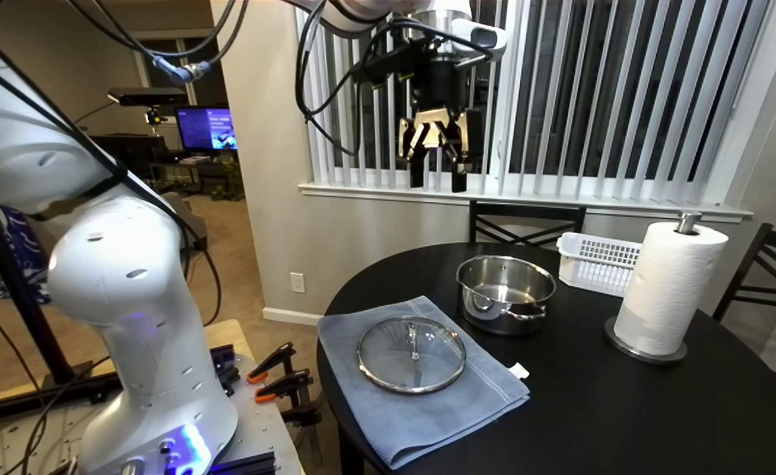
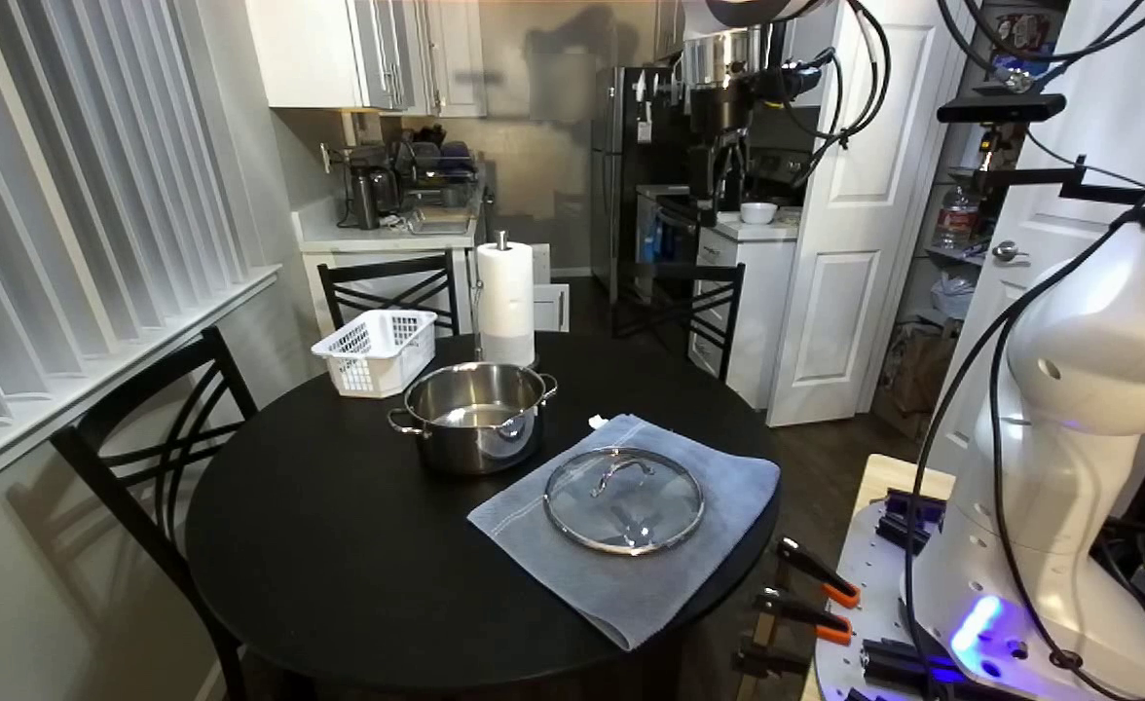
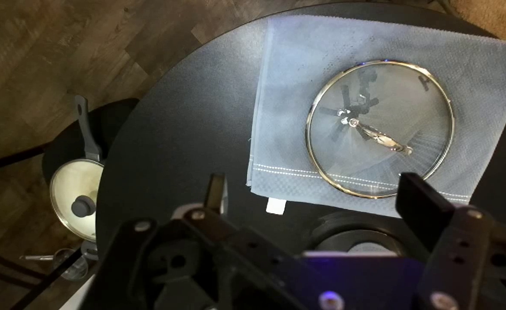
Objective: Place the lid on the pot
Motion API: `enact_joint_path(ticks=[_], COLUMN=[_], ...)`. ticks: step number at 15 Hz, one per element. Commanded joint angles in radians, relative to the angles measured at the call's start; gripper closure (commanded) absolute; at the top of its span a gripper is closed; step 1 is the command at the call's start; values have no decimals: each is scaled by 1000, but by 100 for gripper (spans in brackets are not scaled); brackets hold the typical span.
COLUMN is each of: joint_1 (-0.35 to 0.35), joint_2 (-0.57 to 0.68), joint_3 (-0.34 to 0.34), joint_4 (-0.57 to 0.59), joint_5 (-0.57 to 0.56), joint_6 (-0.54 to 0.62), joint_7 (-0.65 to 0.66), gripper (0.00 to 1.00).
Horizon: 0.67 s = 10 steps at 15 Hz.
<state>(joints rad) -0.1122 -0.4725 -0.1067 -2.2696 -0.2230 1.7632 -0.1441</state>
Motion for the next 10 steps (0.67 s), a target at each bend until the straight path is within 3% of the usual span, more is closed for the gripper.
enact_joint_path(ticks=[1,6,10], joint_1=[56,143,175], joint_2=[24,42,108], joint_3=[19,46,30], joint_4=[5,-13,-59], joint_5=[-30,-28,-63], joint_6=[21,52,204], joint_7=[-104,-226,-363], gripper=[0,0,0])
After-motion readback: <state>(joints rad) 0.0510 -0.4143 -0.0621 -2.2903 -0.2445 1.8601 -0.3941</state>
